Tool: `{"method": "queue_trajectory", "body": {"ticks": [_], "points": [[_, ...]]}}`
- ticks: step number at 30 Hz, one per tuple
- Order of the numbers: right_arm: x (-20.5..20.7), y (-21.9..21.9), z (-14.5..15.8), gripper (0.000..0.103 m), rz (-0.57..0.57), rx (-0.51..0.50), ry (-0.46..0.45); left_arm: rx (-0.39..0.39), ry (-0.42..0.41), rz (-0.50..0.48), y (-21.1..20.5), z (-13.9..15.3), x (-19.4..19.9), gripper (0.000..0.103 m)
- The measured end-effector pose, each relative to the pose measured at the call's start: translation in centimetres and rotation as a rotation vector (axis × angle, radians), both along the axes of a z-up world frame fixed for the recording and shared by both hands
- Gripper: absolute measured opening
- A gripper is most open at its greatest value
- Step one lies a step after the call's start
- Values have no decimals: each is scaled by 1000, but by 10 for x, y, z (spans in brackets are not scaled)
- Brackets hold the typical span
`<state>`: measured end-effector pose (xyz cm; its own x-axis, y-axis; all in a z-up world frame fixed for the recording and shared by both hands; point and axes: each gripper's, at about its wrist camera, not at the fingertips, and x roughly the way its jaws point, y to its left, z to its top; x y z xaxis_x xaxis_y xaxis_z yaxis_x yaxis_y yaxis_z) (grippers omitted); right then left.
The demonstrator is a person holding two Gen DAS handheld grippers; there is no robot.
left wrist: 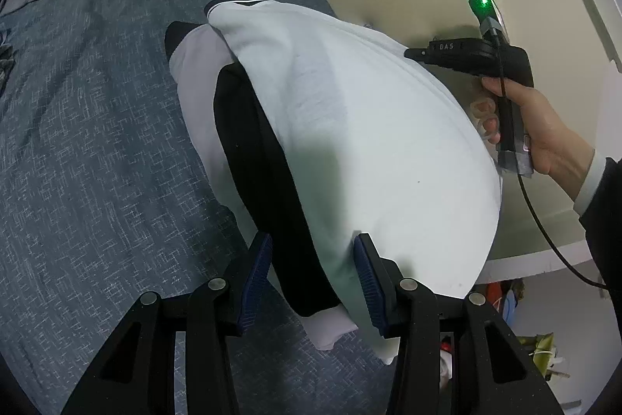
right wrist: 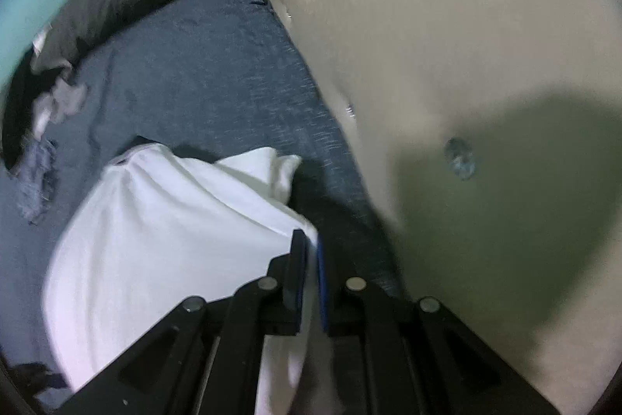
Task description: Fold clothes
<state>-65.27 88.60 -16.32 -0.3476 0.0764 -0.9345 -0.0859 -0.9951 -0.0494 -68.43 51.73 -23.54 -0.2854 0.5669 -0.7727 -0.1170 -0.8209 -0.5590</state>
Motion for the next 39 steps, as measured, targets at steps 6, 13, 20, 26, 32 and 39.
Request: {"method": "queue_trajectory", "body": {"ticks": [6, 13, 20, 26, 32, 39], "points": [[6, -15, 12, 8, 61, 86, 3, 0, -3, 1, -4, 0, 3, 48], [23, -2, 31, 9, 52, -20, 10, -1, 4, -3, -10, 3, 3, 48], [51, -11, 28, 9, 148, -141, -88, -5, 17, -9, -9, 10, 0, 48], [70, 16, 36, 9, 13, -140, -41, -8, 34, -19, -6, 21, 6, 48], [101, 2, 57, 9, 73, -246, 28, -11, 42, -26, -2, 27, 11, 48], [129, -5, 49, 9, 64, -261, -2, -16, 57, -27, 1, 35, 17, 48]]}}
